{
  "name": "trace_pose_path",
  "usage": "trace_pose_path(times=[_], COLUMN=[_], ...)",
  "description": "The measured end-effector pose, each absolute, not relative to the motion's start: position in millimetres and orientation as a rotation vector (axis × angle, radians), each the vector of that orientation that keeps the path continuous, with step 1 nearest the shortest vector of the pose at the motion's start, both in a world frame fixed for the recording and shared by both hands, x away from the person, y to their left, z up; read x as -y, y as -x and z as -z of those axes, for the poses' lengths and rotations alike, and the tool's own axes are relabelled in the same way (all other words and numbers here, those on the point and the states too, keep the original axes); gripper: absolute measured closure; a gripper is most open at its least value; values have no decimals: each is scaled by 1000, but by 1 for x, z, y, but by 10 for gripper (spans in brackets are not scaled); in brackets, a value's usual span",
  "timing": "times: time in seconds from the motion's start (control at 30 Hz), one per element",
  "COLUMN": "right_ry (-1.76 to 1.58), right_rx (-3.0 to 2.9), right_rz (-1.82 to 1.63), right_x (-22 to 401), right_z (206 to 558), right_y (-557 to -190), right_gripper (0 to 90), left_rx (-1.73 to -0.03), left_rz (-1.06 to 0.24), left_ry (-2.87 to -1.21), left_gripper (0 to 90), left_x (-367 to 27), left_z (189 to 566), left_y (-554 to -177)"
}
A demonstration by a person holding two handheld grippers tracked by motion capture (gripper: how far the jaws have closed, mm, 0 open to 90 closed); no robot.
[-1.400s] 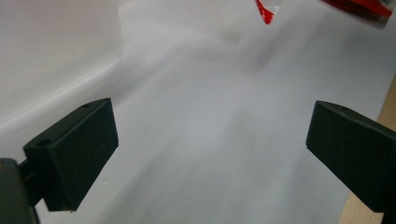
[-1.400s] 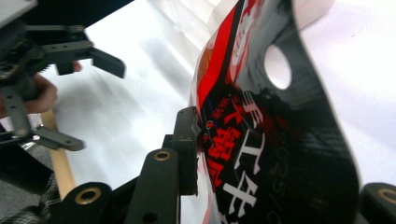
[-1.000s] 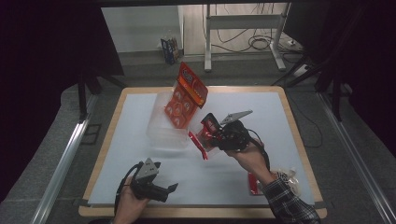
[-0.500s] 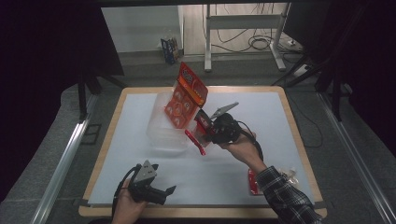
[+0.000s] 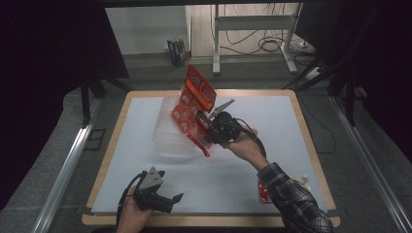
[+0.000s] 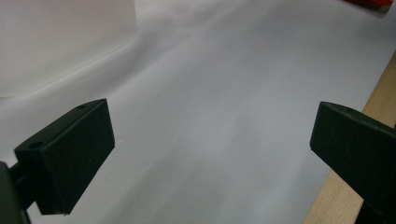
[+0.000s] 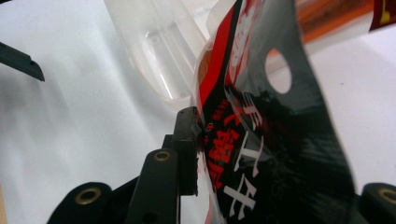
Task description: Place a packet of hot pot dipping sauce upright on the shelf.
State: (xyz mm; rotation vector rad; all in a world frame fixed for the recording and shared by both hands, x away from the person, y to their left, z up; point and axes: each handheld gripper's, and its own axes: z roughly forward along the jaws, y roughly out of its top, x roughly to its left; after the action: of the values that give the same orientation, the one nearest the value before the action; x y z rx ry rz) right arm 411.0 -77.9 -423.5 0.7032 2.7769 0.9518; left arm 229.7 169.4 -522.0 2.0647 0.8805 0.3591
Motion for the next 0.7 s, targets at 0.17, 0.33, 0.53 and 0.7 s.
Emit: trace_pose_path(times=[0.17,0.33,0.53,0.7], right_ry=[-662,-645,-634,-608], right_rx=[-2782,-2778,-2771,-2769], right_rz=[-925,-921,-927,-909], right_x=[70,64,57,50], right_z=[421,420,420,419], right_y=[-414,-417,-420,-422], right_gripper=[701,701,702,703], left_rx=[-879,-877,-874,-872], left_rz=[-357,-355,-352,-349], left_ry=[-2067,-2070,-2076,-2077], left_gripper=[0,0,0,0], left_x=[-169,-169,-168,-168], left_z=[522,523,523,523], left_y=[-230,-230,-230,-230])
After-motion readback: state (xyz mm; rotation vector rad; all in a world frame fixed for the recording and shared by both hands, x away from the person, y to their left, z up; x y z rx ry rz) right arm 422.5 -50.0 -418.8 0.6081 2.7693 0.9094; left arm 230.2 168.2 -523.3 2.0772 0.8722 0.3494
